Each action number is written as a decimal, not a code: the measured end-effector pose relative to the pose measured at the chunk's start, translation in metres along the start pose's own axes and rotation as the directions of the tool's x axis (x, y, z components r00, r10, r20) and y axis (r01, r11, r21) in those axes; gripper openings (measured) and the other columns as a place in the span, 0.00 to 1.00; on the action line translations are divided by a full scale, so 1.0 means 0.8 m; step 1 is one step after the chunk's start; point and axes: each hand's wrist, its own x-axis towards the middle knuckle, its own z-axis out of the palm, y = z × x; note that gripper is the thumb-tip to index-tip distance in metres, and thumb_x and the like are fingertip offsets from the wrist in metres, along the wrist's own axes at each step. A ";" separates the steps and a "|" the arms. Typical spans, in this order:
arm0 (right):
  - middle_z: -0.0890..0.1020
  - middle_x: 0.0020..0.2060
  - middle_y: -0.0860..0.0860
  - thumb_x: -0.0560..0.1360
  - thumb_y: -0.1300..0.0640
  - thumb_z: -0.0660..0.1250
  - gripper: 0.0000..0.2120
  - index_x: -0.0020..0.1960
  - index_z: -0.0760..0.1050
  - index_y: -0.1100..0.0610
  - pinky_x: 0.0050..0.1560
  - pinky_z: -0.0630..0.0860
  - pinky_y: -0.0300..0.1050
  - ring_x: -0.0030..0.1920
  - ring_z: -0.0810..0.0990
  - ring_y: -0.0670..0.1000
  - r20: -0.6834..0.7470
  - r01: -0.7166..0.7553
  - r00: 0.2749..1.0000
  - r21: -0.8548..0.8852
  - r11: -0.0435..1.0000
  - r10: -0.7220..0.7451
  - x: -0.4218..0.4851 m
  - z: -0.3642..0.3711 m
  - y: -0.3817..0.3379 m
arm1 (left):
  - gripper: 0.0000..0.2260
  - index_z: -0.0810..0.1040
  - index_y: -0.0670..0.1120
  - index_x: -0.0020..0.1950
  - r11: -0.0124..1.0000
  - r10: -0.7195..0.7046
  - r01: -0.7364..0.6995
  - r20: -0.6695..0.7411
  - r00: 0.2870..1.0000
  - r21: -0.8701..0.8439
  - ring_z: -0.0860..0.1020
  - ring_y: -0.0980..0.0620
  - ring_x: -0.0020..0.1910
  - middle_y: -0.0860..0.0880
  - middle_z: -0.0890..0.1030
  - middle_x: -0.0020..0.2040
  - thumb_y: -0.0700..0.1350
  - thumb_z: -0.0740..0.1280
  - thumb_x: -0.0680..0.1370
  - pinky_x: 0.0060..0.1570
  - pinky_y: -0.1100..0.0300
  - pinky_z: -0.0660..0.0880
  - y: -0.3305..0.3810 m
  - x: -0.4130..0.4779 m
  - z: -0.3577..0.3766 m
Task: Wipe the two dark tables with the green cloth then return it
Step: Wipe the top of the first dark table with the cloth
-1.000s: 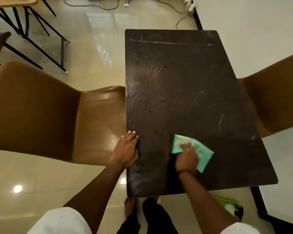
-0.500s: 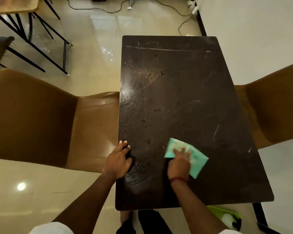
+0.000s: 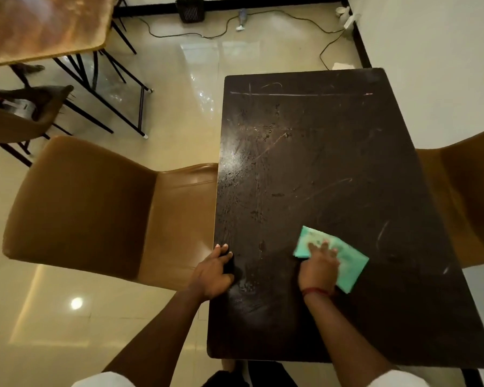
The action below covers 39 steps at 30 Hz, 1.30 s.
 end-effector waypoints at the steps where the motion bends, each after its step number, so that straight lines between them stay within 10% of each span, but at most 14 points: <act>1: 0.66 0.70 0.62 0.72 0.62 0.63 0.24 0.67 0.70 0.54 0.67 0.61 0.63 0.69 0.60 0.68 0.064 0.074 0.995 -0.036 0.997 -0.072 -0.012 0.009 -0.025 | 0.39 0.59 0.45 0.78 1.000 0.000 0.000 0.007 1.000 -0.002 0.47 0.50 0.79 0.49 0.52 0.80 0.53 0.58 0.67 0.75 0.55 0.50 0.002 -0.001 -0.002; 7: 0.82 0.54 0.60 0.68 0.59 0.53 0.23 0.55 0.81 0.55 0.52 0.77 0.60 0.54 0.80 0.64 0.273 0.662 0.745 -0.192 0.725 -0.608 -0.076 0.053 -0.068 | 0.32 0.70 0.46 0.73 0.997 0.074 -0.075 -0.025 0.997 -0.021 0.59 0.51 0.77 0.51 0.61 0.78 0.49 0.60 0.67 0.73 0.57 0.61 -0.016 -0.002 -0.013; 16: 0.73 0.64 0.64 0.69 0.70 0.62 0.22 0.62 0.76 0.59 0.65 0.67 0.63 0.66 0.68 0.69 -0.042 0.041 0.998 -0.002 0.999 -0.041 -0.029 0.042 -0.072 | 0.27 0.75 0.47 0.69 0.982 0.183 -0.188 -0.148 0.972 -0.021 0.71 0.52 0.69 0.52 0.70 0.73 0.47 0.61 0.69 0.64 0.60 0.71 -0.051 0.030 -0.039; 24: 0.83 0.53 0.56 0.65 0.61 0.51 0.24 0.51 0.82 0.53 0.47 0.80 0.55 0.52 0.82 0.60 0.150 0.542 0.840 -0.291 0.788 -0.522 -0.081 0.062 -0.119 | 0.25 0.71 0.48 0.72 0.895 0.430 -0.410 -0.099 0.897 0.173 0.64 0.53 0.75 0.52 0.67 0.75 0.41 0.65 0.74 0.71 0.58 0.66 -0.060 0.084 -0.096; 27: 0.77 0.61 0.60 0.70 0.69 0.56 0.22 0.57 0.79 0.58 0.60 0.73 0.58 0.61 0.76 0.63 0.022 0.161 0.987 -0.143 0.977 -0.159 -0.042 0.037 -0.068 | 0.25 0.68 0.46 0.74 0.808 0.535 -0.504 -0.022 0.844 0.304 0.59 0.52 0.77 0.49 0.64 0.77 0.46 0.64 0.77 0.72 0.50 0.65 -0.064 0.101 -0.109; 30: 0.71 0.67 0.62 0.73 0.68 0.60 0.19 0.63 0.74 0.60 0.67 0.65 0.56 0.68 0.66 0.64 -0.035 -0.169 0.985 -0.052 0.984 0.167 -0.030 0.038 -0.089 | 0.27 0.63 0.46 0.77 0.764 0.547 -0.526 0.057 0.835 0.373 0.55 0.50 0.78 0.47 0.59 0.79 0.44 0.62 0.77 0.74 0.48 0.62 -0.066 0.111 -0.116; 34: 0.82 0.50 0.65 0.55 0.63 0.77 0.24 0.52 0.82 0.58 0.45 0.78 0.64 0.49 0.79 0.71 0.045 0.074 0.997 -0.161 0.984 -0.068 -0.059 0.072 -0.206 | 0.30 0.60 0.46 0.78 0.762 0.504 -0.504 0.117 0.856 0.407 0.53 0.50 0.78 0.48 0.56 0.79 0.41 0.65 0.76 0.74 0.49 0.63 -0.068 0.120 -0.113; 39: 0.83 0.53 0.58 0.55 0.63 0.77 0.27 0.55 0.81 0.54 0.46 0.80 0.56 0.52 0.82 0.62 0.091 0.302 0.953 -0.244 0.921 -0.288 -0.062 0.070 -0.179 | 0.30 0.60 0.46 0.78 0.703 0.516 -0.531 0.174 0.839 0.473 0.55 0.50 0.78 0.48 0.57 0.79 0.39 0.64 0.76 0.72 0.49 0.65 -0.063 0.129 -0.127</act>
